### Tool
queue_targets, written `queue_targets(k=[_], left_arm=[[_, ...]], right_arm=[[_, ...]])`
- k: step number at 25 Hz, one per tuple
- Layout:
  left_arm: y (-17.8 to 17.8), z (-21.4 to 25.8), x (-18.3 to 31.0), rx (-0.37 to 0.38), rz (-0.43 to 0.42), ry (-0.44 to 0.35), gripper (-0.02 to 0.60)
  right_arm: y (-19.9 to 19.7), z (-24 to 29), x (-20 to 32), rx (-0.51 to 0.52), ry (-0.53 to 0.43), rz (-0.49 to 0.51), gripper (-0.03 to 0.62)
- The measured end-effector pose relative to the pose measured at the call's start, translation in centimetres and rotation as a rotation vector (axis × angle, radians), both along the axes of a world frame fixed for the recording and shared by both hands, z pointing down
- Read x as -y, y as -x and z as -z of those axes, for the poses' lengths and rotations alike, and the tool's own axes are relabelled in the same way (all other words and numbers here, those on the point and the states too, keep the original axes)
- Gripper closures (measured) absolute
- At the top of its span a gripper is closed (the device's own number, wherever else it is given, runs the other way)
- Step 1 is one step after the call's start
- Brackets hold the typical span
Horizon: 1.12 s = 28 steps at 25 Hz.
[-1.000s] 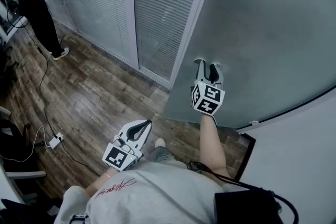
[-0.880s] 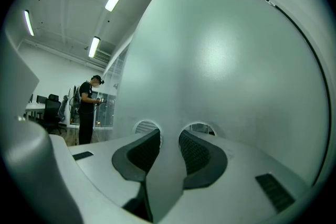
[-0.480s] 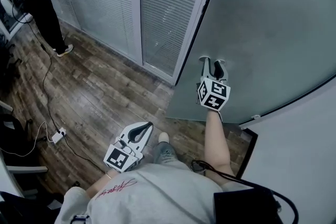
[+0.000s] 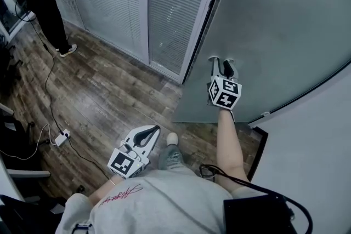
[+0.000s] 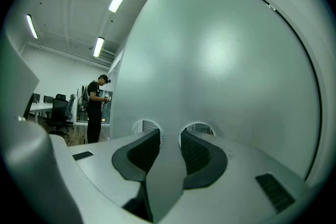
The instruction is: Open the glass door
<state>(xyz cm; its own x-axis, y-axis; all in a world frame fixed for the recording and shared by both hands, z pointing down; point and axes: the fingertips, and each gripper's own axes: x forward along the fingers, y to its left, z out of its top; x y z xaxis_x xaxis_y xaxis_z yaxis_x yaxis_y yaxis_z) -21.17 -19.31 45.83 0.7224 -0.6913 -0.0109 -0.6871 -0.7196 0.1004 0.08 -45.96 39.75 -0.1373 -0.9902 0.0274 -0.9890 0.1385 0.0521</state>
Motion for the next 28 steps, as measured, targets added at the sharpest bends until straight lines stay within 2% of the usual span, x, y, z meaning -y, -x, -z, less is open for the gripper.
queue_targets(k=[9,13,22,28], left_arm=[[1.6,0.0,-4.1,0.012,-0.006,0.000,0.563],[1.7,0.2,-5.7,0.011,-0.035,0.001,0.563],[-1.7,3.1,-7.2,-0.013,-0.132,-0.072,0.563],[-4.6,3.5,-8.3,-0.002,-0.176,-0.072,0.563]], right_arm=[[-0.4,-0.1,-3.5,0.002,0.012,0.004,0.465],[-0.5,-0.1,-5.3,-0.003,0.021,0.017,0.465],[-0.5,-0.1,-8.5,0.001,0.016,0.050,0.465],[-0.7,0.0,-10.7,0.003,0.013,0.066,0.465]])
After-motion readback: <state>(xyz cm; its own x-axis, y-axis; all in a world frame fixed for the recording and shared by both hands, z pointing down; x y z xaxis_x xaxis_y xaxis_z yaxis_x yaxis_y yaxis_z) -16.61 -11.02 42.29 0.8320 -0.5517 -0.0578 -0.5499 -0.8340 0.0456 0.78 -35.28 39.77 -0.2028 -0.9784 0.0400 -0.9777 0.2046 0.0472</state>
